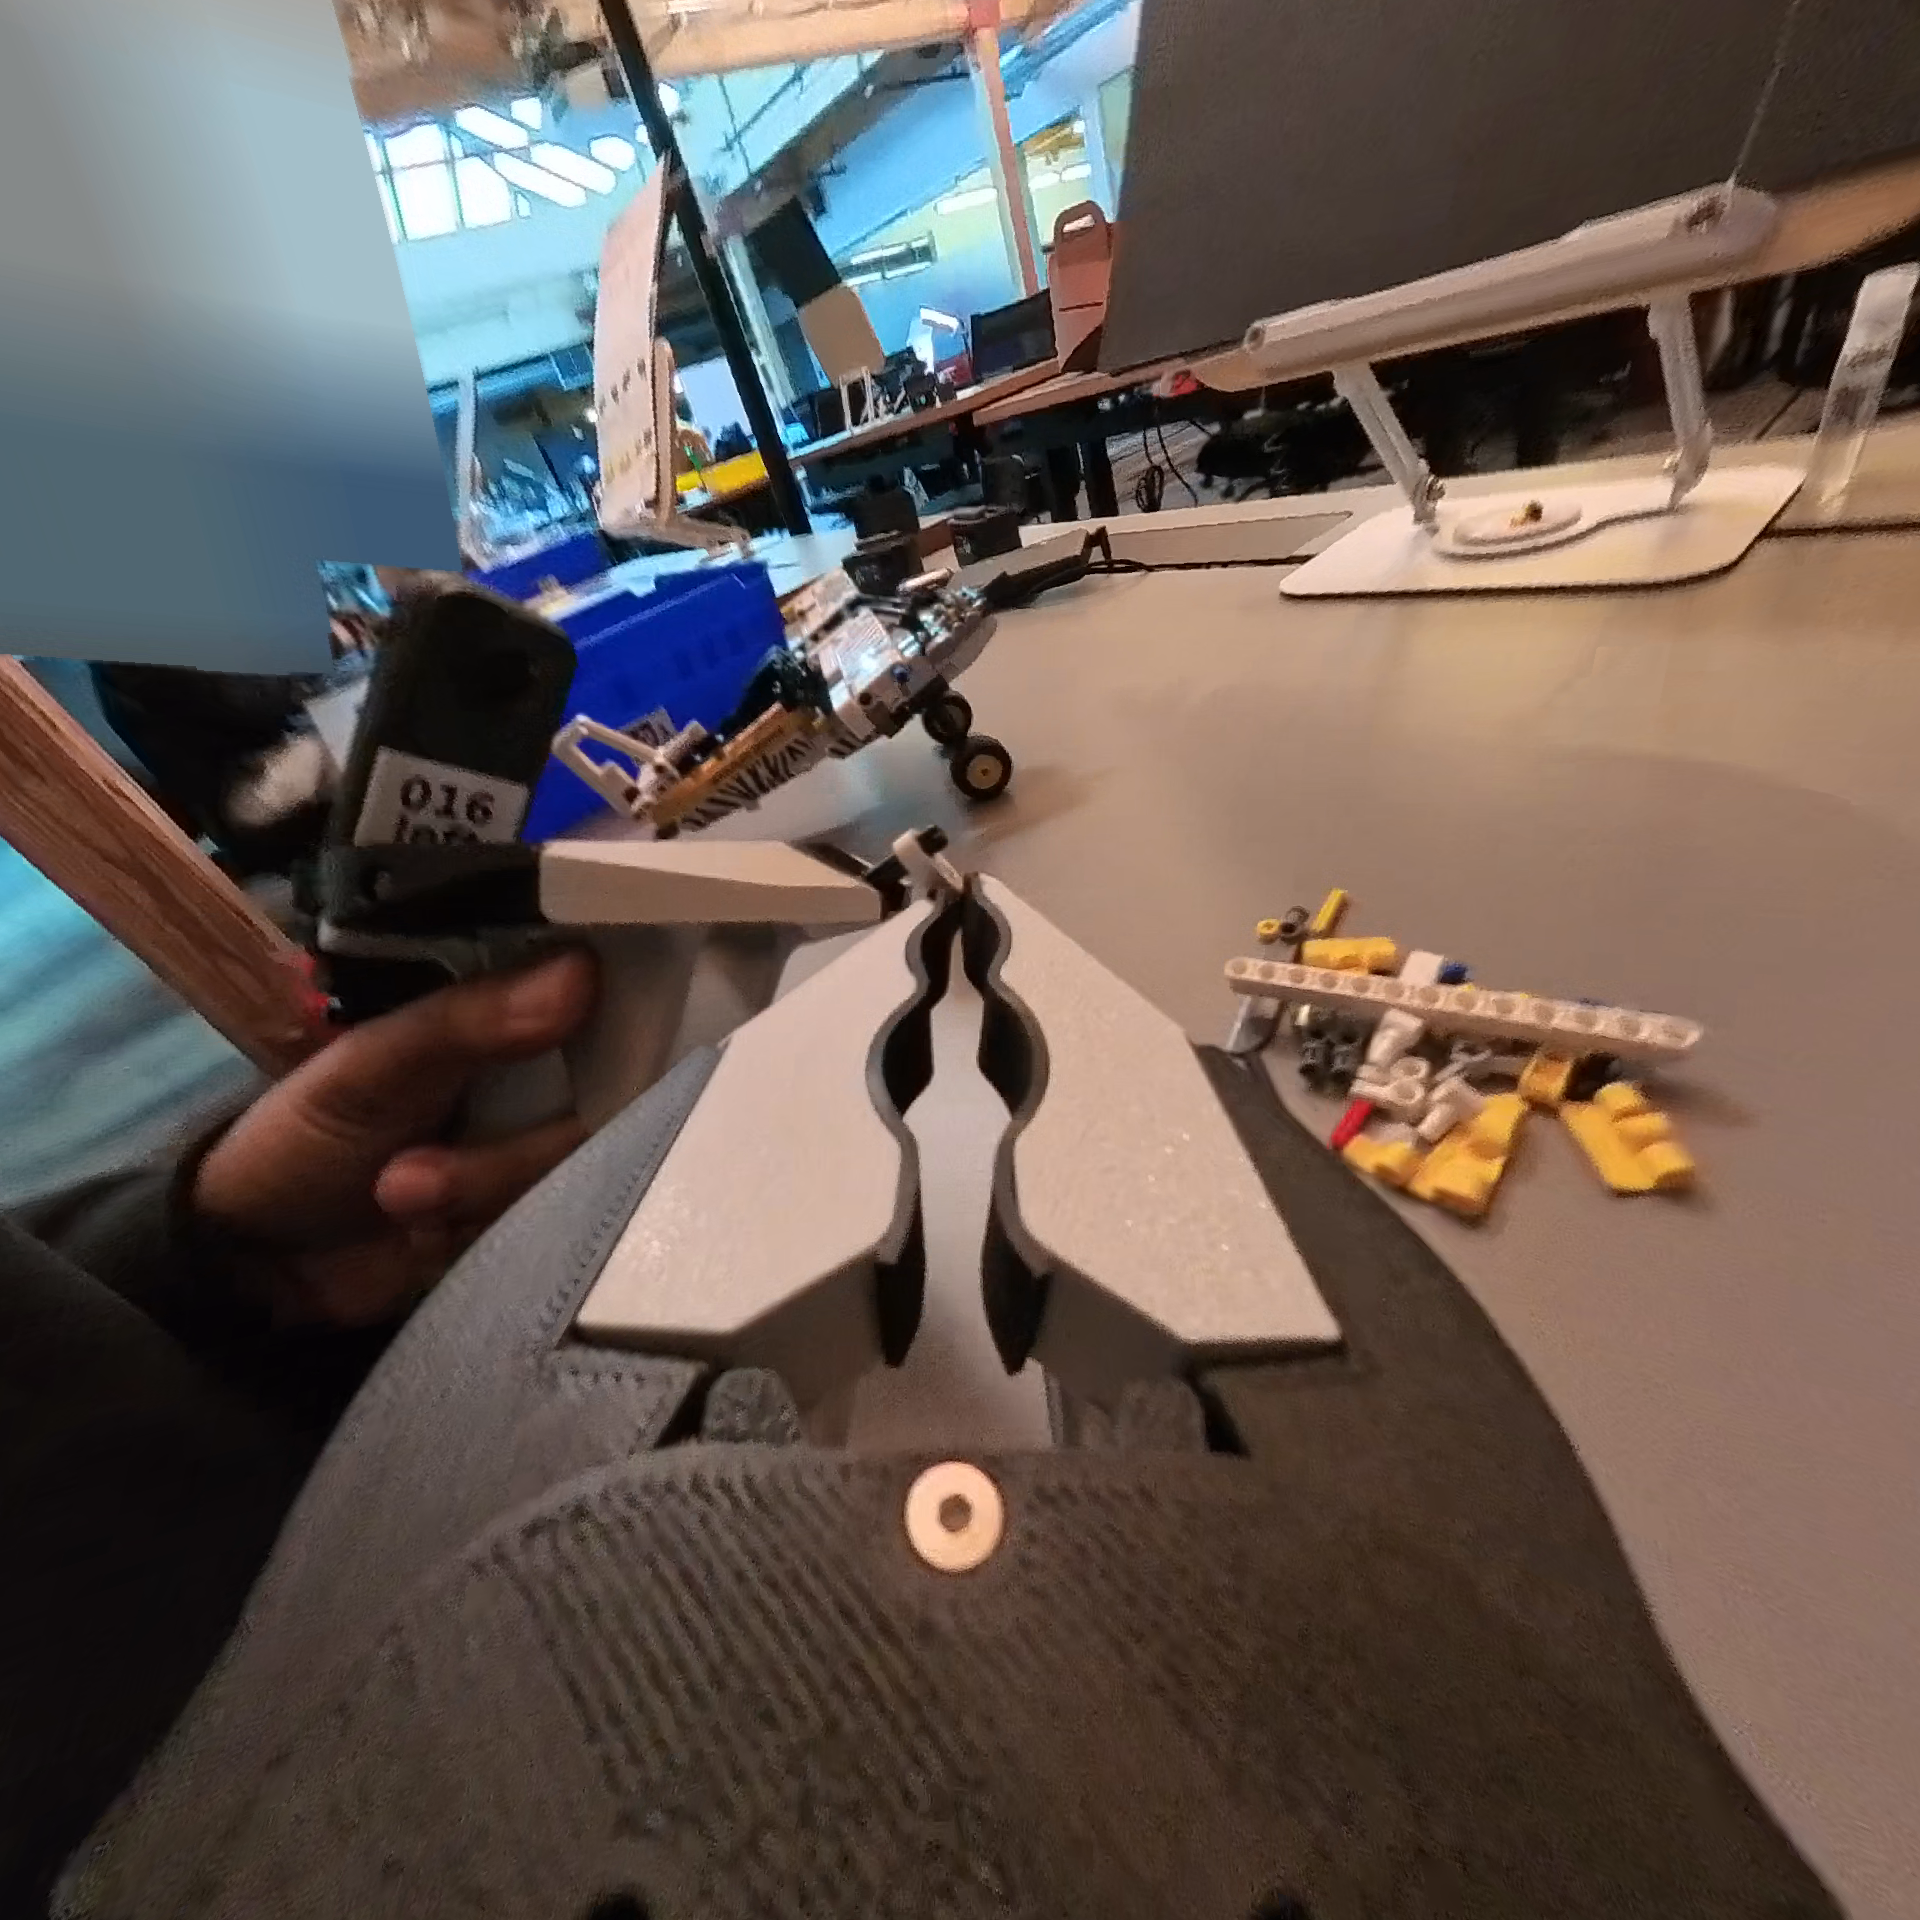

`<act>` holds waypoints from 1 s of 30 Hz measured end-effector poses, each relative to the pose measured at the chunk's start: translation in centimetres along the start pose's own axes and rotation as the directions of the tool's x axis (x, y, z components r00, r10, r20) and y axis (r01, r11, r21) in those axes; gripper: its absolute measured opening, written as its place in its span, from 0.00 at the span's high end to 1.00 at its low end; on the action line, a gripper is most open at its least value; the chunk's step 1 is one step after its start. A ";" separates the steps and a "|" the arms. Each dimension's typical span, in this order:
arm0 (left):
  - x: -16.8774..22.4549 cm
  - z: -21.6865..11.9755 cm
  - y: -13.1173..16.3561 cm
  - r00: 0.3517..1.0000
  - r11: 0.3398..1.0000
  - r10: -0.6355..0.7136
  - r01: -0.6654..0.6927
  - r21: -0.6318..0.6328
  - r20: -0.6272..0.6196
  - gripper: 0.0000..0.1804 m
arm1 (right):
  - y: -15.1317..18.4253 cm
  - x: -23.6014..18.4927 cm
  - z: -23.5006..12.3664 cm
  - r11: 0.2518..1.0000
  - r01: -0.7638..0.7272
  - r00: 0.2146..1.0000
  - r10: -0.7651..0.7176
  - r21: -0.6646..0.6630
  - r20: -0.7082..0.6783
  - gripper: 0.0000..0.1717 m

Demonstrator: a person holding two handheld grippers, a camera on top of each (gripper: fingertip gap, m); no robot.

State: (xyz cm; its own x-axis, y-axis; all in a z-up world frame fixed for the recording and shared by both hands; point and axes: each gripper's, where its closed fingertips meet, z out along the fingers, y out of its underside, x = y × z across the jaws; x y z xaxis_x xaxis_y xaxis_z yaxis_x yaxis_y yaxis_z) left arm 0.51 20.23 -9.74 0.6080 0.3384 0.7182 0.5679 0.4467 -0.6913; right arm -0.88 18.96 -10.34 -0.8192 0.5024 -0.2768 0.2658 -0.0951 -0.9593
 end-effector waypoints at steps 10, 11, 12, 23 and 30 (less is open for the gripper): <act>-0.4 -1.3 -0.1 0.999 0.998 -0.053 0.053 0.043 -0.015 1.00 | -1.1 1.7 -1.8 0.985 0.171 0.983 -0.170 0.011 -0.070 1.00; -0.6 -1.3 -0.2 0.998 0.998 -0.055 0.055 0.032 -0.015 1.00 | -0.8 0.8 -1.2 0.968 0.251 0.967 -0.251 0.003 -0.044 1.00; -0.6 -1.3 -0.1 0.998 0.999 -0.052 0.052 0.011 -0.021 1.00 | -0.5 0.3 -0.7 0.946 0.325 0.945 -0.325 -0.001 -0.035 1.00; 0.4 -2.1 1.3 0.960 0.978 -0.205 0.194 -0.076 -0.191 1.00 | -2.9 -2.0 -2.0 0.983 0.014 0.960 -0.065 0.184 0.272 0.84; 0.3 -1.6 2.0 0.985 0.981 0.165 -0.169 -0.090 -0.051 1.00 | -0.6 -2.4 -0.8 0.959 -0.275 0.842 0.275 -0.070 0.464 0.82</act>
State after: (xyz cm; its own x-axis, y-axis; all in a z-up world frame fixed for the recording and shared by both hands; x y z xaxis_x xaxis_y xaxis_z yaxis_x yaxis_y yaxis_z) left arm 2.71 19.91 -11.00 0.7207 0.3652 0.5892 0.5045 0.3065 -0.8071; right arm 1.35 18.50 -9.02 -0.8523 -0.0015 -0.5230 0.5157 -0.1696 -0.8398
